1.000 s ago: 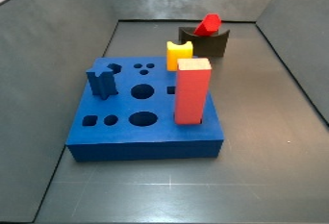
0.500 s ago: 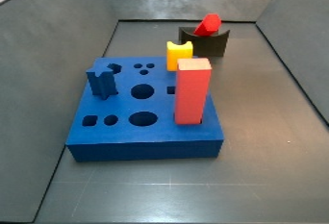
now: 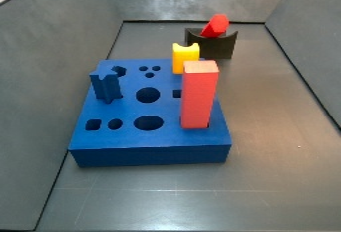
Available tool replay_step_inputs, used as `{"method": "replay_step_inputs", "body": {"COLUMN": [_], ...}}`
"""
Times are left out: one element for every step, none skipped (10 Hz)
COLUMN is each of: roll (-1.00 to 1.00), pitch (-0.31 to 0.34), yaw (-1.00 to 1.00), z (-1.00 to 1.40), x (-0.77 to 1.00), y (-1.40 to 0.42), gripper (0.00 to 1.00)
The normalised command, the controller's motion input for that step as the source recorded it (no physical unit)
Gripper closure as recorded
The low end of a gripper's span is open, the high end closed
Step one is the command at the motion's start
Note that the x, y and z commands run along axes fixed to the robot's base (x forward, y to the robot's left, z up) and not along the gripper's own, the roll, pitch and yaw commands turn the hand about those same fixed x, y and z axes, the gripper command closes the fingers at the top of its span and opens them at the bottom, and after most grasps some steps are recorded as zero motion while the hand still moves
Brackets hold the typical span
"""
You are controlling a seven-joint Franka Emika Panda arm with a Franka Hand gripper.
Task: Pick up the hexagon object. Move up. Place the hexagon object on the fixture. Regrasp the hexagon object. Move to above the board. Insert the hexagon object.
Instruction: Regrasp the hexagon object.
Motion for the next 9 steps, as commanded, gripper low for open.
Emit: {"method": "replay_step_inputs", "body": {"roll": [0.15, 0.14, 0.16, 0.15, 0.15, 0.14, 0.13, 0.12, 0.11], "pitch": [0.086, 0.057, 0.135, 0.116, 0.087, 0.007, -0.018, -0.063, -0.09], "yaw": [0.21, 0.2, 0.27, 0.26, 0.25, 0.23, 0.21, 0.18, 0.15], "z": [0.0, 0.0, -1.0, -1.0, -1.0, -1.0, -1.0, -1.0, -1.0], "x": [0.1, 0.09, 0.03, 0.04, 0.05, 0.07, 0.07, 0.09, 0.1], "y": [-0.04, -0.04, 0.05, 0.05, 0.04, 0.03, 0.03, 0.02, 0.02], "gripper": [0.0, 0.0, 0.0, 0.0, 0.0, 0.0, 0.0, 0.0, 0.0]}}
